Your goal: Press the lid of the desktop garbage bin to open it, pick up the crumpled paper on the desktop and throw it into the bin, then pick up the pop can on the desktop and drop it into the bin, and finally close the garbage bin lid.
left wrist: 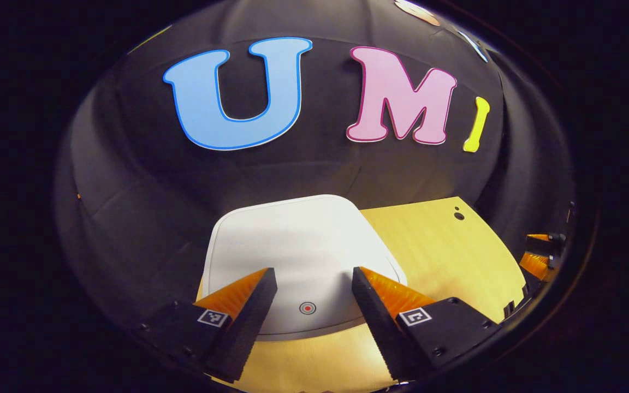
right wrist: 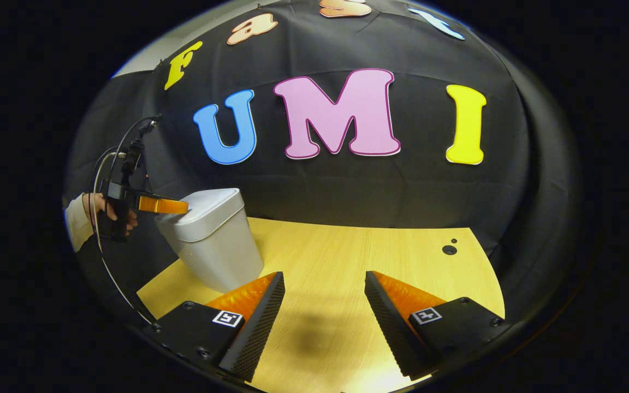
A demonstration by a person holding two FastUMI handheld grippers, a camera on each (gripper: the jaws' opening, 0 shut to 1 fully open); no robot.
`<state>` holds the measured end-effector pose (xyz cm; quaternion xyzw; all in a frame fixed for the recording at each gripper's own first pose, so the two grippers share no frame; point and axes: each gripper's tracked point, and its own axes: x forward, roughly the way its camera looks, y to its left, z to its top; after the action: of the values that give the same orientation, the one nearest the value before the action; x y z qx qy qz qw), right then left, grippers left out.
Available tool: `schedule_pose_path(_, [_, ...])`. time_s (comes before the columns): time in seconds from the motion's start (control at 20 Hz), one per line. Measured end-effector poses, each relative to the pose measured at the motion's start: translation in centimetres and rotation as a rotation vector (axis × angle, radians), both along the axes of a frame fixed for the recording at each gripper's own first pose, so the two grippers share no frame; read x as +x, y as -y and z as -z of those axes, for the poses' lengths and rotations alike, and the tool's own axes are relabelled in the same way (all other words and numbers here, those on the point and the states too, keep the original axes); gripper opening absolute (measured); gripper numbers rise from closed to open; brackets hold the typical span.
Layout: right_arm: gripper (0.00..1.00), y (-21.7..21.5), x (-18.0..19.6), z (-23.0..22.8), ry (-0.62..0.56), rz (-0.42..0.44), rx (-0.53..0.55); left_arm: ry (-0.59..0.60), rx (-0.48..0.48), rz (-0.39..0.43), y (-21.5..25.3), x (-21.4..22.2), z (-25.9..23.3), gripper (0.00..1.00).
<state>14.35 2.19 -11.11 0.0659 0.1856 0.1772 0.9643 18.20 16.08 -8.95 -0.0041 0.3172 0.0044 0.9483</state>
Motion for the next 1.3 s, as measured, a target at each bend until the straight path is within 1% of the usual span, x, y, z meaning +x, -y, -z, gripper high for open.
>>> schedule_pose_path(0.1, [0.95, -0.1, -0.2, -0.4, 0.006, -0.001, 0.008, 0.039, 0.01, 0.013, -0.3, 0.2, -0.3, 0.98])
schedule_pose_path(0.2, [0.95, -0.1, -0.3, -0.8, 0.015, -0.001, -0.003, 0.084, 0.049, 0.026, -0.4, 0.3, -0.7, 0.97])
schedule_pose_path(0.25, [0.95, -0.1, -0.3, -1.2, 0.022, -0.001, -0.009, 0.097, 0.055, 0.019, -0.5, 0.2, -0.9, 0.96])
schedule_pose_path(0.3, [0.95, -0.2, -0.2, -1.7, 0.028, -0.003, -0.011, 0.122, 0.042, 0.005, -0.3, 0.4, -1.3, 0.96])
schedule_pose_path(0.35, [0.95, -0.3, -0.3, -2.2, 0.037, -0.003, -0.013, 0.146, 0.026, 0.007, 0.0, 0.4, -1.8, 0.95])
schedule_pose_path(0.4, [0.95, -0.5, -0.4, -3.0, 0.053, -0.003, -0.015, 0.168, 0.018, 0.015, 0.2, 0.4, -2.5, 0.95])
schedule_pose_path(0.45, [0.95, -0.7, -0.5, -4.0, 0.074, 0.001, -0.019, 0.222, 0.028, 0.023, 0.6, -0.1, -3.8, 0.95])
schedule_pose_path(0.6, [0.95, -1.4, -0.8, -6.5, 0.122, 0.016, -0.012, 0.311, 0.051, 0.031, 1.2, -0.7, -6.7, 0.95])
schedule_pose_path(0.75, [0.95, -1.9, -1.4, -9.5, 0.182, 0.054, 0.008, 0.413, 0.026, 0.046, 2.6, -2.4, -9.8, 0.95])
schedule_pose_path(0.95, [0.95, -2.0, -3.2, -13.5, 0.264, 0.124, 0.016, 0.527, -0.004, 0.101, 5.4, -4.8, -13.3, 0.95])
schedule_pose_path(1.1, [0.95, -1.7, -5.4, -16.2, 0.319, 0.186, 0.006, 0.551, -0.084, 0.156, 8.4, -6.8, -14.3, 0.95])
schedule_pose_path(1.25, [0.96, -1.8, -6.7, -17.6, 0.348, 0.225, 0.032, 0.56, -0.129, 0.145, 9.1, -8.0, -14.9, 0.95])
schedule_pose_path(1.3, [0.96, -1.8, -6.8, -17.9, 0.36, 0.227, 0.039, 0.558, -0.135, 0.139, 9.2, -8.4, -14.8, 0.92])
